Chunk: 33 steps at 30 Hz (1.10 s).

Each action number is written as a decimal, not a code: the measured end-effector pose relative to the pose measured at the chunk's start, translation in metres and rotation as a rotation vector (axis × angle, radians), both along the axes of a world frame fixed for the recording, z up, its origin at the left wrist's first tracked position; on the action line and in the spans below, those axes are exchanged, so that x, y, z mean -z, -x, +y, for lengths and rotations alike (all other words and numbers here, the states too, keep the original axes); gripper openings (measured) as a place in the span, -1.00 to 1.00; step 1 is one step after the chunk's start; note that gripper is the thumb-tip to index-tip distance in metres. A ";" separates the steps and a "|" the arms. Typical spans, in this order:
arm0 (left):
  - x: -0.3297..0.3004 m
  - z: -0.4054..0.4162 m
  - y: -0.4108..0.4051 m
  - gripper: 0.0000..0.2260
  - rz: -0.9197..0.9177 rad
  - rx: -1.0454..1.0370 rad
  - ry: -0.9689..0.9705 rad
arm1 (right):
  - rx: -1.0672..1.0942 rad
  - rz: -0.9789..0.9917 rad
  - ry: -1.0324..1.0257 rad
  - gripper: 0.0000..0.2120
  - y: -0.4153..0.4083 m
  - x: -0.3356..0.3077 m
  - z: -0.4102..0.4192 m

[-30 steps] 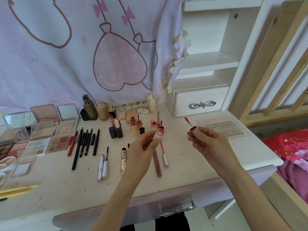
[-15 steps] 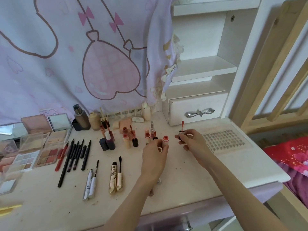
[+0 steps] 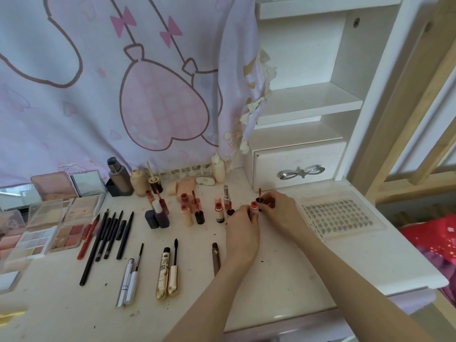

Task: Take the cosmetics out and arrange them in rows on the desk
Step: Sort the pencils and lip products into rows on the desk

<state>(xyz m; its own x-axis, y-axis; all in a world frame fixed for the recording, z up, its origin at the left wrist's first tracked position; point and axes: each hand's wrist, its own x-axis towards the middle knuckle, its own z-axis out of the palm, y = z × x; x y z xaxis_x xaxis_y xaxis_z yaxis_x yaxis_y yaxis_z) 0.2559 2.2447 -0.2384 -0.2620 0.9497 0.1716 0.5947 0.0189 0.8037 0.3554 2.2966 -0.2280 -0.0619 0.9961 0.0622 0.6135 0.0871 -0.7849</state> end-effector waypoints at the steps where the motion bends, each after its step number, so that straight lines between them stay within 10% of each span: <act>1: -0.001 0.002 -0.002 -0.71 0.013 -0.008 -0.001 | 0.002 -0.017 -0.006 -0.87 0.000 0.000 0.002; 28: -0.016 0.022 -0.013 -0.83 0.042 -0.079 0.147 | 0.080 0.019 0.008 -0.72 -0.004 0.000 -0.002; 33: -0.015 -0.010 -0.021 -0.60 0.012 0.070 0.107 | 0.185 0.126 -0.089 -0.79 -0.022 -0.005 -0.026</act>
